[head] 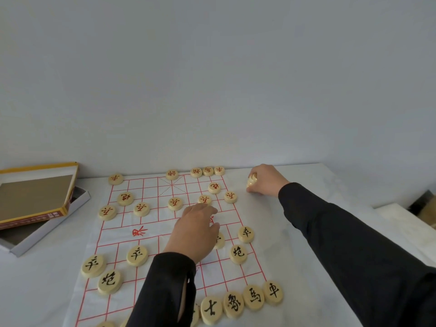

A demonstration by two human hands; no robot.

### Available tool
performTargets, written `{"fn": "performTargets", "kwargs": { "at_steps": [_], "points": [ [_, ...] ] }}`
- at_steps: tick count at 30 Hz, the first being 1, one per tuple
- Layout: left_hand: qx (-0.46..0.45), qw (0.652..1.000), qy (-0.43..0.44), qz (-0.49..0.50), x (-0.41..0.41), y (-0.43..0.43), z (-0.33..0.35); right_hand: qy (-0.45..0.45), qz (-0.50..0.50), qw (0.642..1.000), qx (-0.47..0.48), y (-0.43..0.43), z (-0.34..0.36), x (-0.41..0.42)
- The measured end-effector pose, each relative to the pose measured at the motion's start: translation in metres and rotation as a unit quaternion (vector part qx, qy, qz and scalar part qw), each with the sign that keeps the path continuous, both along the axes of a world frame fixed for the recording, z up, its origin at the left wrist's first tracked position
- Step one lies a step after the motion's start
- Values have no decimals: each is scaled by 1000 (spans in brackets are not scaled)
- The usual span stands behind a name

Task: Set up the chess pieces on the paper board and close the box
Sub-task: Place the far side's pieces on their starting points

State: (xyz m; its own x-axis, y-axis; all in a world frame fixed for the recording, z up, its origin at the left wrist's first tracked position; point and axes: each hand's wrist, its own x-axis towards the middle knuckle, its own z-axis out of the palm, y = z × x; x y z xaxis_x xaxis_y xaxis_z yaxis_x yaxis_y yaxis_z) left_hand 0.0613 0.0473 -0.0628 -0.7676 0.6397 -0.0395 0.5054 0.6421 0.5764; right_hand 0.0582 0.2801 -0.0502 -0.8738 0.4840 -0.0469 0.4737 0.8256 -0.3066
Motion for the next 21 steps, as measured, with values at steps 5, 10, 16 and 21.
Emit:
{"fn": "performTargets", "kwargs": {
  "at_steps": [5,10,16,21],
  "points": [
    [-14,1000,-27,-3,-8,-12,2,-10,2,1000,-17,-11,6,3],
    [-18,997,-40,59,-27,-50,13,113,36,989,-86,-53,29,1],
    [-24,990,-10,141,-47,-104,24,59,192,979,-26,-134,44,-23],
    [-33,989,-7,147,-56,-130,28,23,229,973,-7,-176,35,-60]
  ]
}}
